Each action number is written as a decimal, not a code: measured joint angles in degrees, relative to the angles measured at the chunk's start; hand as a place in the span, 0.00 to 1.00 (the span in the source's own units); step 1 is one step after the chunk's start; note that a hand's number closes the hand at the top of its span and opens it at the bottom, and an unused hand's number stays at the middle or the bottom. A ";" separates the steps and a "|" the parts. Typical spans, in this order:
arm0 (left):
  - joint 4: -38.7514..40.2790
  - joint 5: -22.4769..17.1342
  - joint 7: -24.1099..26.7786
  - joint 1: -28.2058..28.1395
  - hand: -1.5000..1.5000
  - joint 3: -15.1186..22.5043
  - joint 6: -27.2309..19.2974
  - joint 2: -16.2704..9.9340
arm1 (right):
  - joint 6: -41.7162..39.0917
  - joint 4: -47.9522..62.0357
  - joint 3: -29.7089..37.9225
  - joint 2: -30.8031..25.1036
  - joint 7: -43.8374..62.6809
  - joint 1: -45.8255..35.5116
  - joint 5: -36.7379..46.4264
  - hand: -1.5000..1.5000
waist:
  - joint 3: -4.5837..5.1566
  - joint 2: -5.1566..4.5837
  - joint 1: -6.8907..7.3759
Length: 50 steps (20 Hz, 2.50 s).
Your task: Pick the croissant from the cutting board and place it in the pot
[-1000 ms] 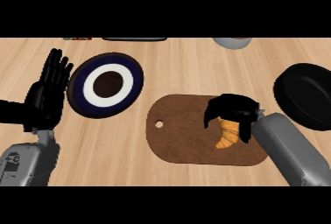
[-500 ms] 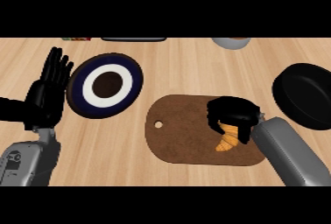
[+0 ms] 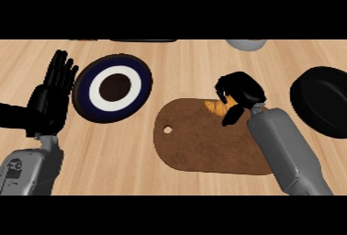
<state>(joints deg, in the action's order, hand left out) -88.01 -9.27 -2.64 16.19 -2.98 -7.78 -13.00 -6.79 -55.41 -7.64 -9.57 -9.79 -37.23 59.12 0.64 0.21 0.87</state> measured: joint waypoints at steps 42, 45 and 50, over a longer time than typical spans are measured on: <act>0.20 0.95 0.13 -0.41 0.50 -1.86 0.58 0.97 | 10.61 -29.75 24.54 -14.45 53.00 6.32 14.45 1.00 | -0.66 -0.14 -1.38; 0.26 1.18 -0.22 -0.25 0.50 -1.93 0.94 1.11 | 11.78 -28.06 26.33 -15.98 50.37 7.91 12.32 1.00 | -0.65 -0.18 -1.12; 0.97 0.28 -0.60 0.80 0.50 -3.33 2.29 0.26 | 16.99 -19.95 29.66 -18.52 44.69 9.62 9.43 1.00 | -0.66 -0.26 -0.82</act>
<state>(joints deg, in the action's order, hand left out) -87.04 -8.99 -3.24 16.99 -6.31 -5.49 -12.74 10.20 -75.37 22.02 -28.09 34.90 -27.60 68.55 -0.02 -0.06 0.06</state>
